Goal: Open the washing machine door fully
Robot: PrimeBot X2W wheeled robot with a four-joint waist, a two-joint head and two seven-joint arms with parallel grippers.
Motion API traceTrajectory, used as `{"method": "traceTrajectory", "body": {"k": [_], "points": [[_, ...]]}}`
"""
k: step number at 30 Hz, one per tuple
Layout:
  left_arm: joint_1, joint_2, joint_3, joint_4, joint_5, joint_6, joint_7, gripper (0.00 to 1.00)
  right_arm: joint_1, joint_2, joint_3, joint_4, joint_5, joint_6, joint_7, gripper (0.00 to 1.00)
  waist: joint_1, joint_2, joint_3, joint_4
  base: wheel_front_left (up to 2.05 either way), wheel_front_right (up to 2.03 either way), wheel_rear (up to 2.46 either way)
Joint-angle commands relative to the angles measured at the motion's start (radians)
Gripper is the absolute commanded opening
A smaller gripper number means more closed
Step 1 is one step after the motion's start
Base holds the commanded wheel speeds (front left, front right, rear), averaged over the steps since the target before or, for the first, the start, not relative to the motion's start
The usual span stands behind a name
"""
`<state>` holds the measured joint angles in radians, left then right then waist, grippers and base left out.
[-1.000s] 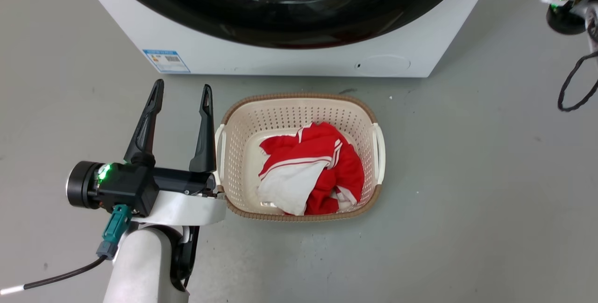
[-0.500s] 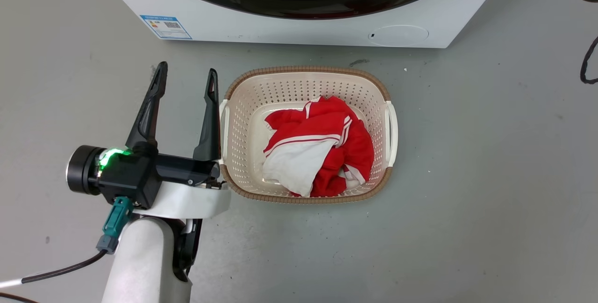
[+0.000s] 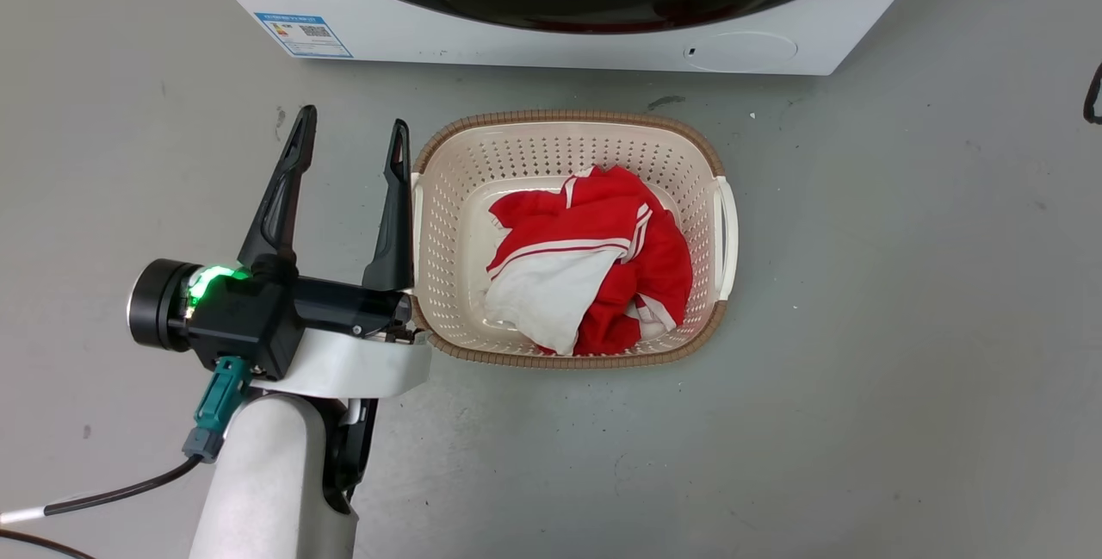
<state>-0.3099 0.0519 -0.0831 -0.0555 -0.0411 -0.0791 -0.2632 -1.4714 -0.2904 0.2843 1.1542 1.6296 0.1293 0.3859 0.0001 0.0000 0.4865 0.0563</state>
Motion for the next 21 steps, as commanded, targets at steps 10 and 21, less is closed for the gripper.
{"method": "traceTrajectory", "body": {"k": [10, 21], "points": [[-0.019, -0.002, -0.003, 0.013, -0.006, 0.008, -0.002, 1.0, 0.056, 0.013, 0.002, -0.082, 0.037, 0.003, 0.158, 0.0, -0.0001, 0.0, -0.011, -0.017, 0.0, 0.0, 0.0], [0.02, -0.002, -0.006, 0.047, -0.01, 0.014, -0.002, 1.0, 0.175, 0.01, 0.022, -0.157, 0.067, 0.002, 0.331, 0.0, -0.0001, 0.0, -0.093, -0.038, 0.0, 0.0, 0.0]]}}
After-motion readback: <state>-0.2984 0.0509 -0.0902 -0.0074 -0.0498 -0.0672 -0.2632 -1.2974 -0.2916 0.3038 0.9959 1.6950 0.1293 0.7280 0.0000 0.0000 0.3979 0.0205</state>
